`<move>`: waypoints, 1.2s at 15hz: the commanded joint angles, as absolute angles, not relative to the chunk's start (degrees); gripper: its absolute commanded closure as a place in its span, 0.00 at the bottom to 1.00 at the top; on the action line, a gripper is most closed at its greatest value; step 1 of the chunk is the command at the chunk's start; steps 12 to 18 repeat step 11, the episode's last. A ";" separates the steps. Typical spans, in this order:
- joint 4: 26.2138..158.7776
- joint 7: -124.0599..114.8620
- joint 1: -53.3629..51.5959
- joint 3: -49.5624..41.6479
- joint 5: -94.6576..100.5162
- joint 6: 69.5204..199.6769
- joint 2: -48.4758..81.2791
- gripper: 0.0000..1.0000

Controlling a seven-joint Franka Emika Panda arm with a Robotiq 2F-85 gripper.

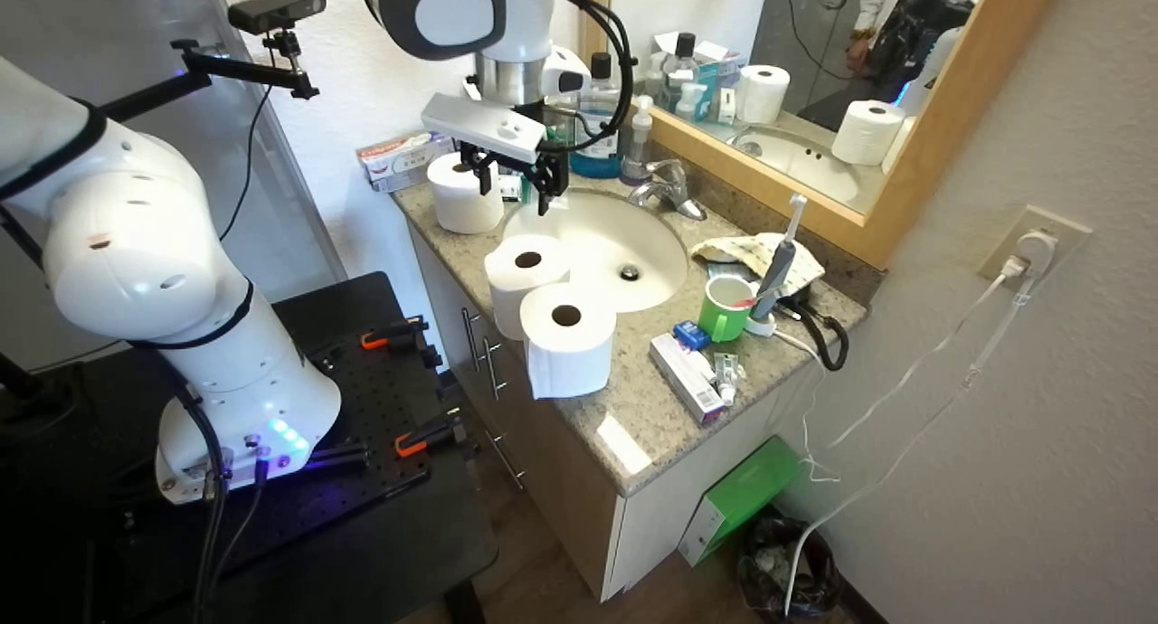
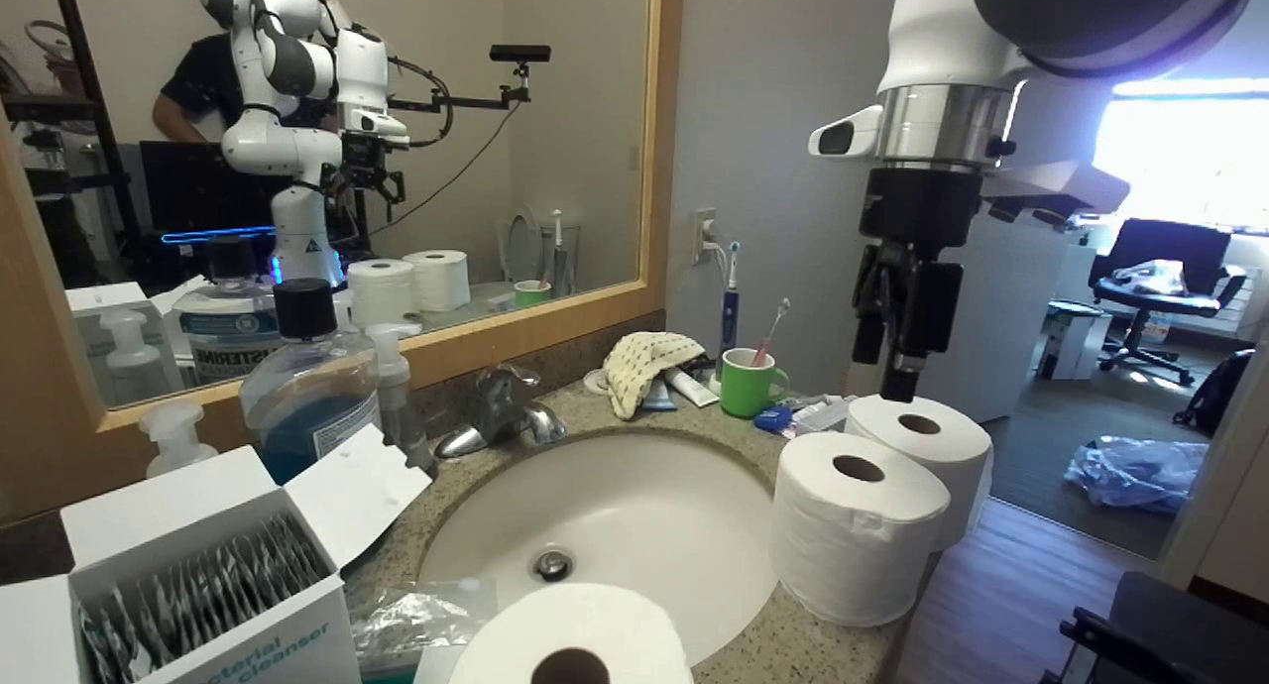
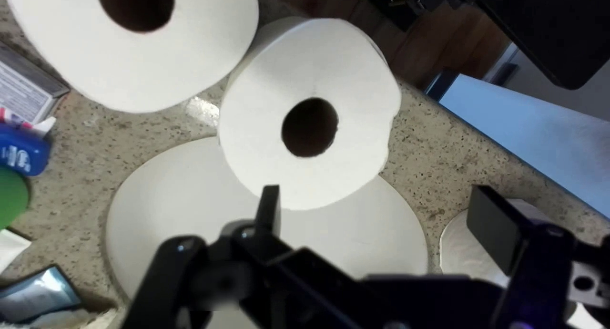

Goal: Unassemble the stacked up rolls of tissue

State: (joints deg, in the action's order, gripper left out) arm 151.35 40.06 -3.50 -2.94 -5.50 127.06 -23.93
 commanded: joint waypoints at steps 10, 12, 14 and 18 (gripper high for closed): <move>151.96 39.61 -4.52 -3.98 -4.96 126.98 -24.33 0.00; 151.96 39.61 -4.52 -3.98 -4.96 126.98 -24.33 0.00; 151.96 39.61 -4.52 -3.98 -4.96 126.98 -24.33 0.00; 151.96 39.61 -4.52 -3.98 -4.96 126.98 -24.33 0.00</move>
